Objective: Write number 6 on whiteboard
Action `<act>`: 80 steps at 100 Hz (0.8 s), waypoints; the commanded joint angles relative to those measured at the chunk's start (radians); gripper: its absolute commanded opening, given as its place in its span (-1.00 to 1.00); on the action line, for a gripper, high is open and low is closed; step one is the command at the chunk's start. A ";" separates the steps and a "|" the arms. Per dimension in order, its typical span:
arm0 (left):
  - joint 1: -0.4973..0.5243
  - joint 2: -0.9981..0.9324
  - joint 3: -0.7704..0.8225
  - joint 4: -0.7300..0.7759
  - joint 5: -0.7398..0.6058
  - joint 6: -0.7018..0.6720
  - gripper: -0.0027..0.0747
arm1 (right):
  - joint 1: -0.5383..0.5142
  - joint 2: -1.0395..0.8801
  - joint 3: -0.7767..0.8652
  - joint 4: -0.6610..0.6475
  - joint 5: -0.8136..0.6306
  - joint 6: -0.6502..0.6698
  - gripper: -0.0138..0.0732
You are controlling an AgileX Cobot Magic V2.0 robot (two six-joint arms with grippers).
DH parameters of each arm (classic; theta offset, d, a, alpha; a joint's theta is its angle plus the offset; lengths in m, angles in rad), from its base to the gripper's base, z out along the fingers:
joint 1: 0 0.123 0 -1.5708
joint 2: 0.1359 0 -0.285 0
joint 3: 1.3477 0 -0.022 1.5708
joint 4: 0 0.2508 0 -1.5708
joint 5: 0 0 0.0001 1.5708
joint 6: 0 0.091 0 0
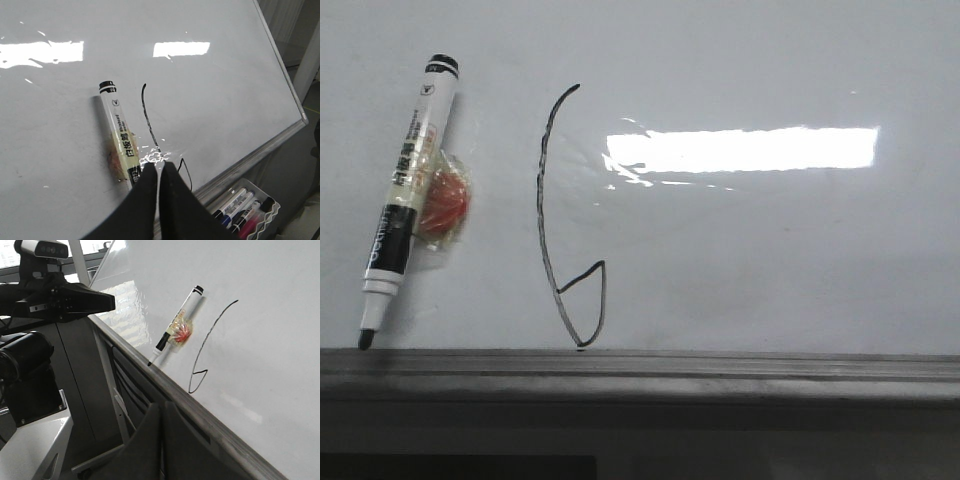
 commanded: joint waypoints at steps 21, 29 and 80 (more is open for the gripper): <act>0.181 -0.014 -0.006 0.012 -0.077 0.004 -0.98 | -0.004 0.008 -0.025 0.001 -0.074 -0.006 -0.83; 0.271 -0.070 0.016 0.054 -0.075 0.004 -0.98 | -0.004 0.008 -0.025 0.001 -0.074 -0.006 -0.83; 0.765 -0.268 0.172 0.073 0.151 0.004 -0.98 | -0.004 0.008 -0.025 0.001 -0.074 -0.006 -0.83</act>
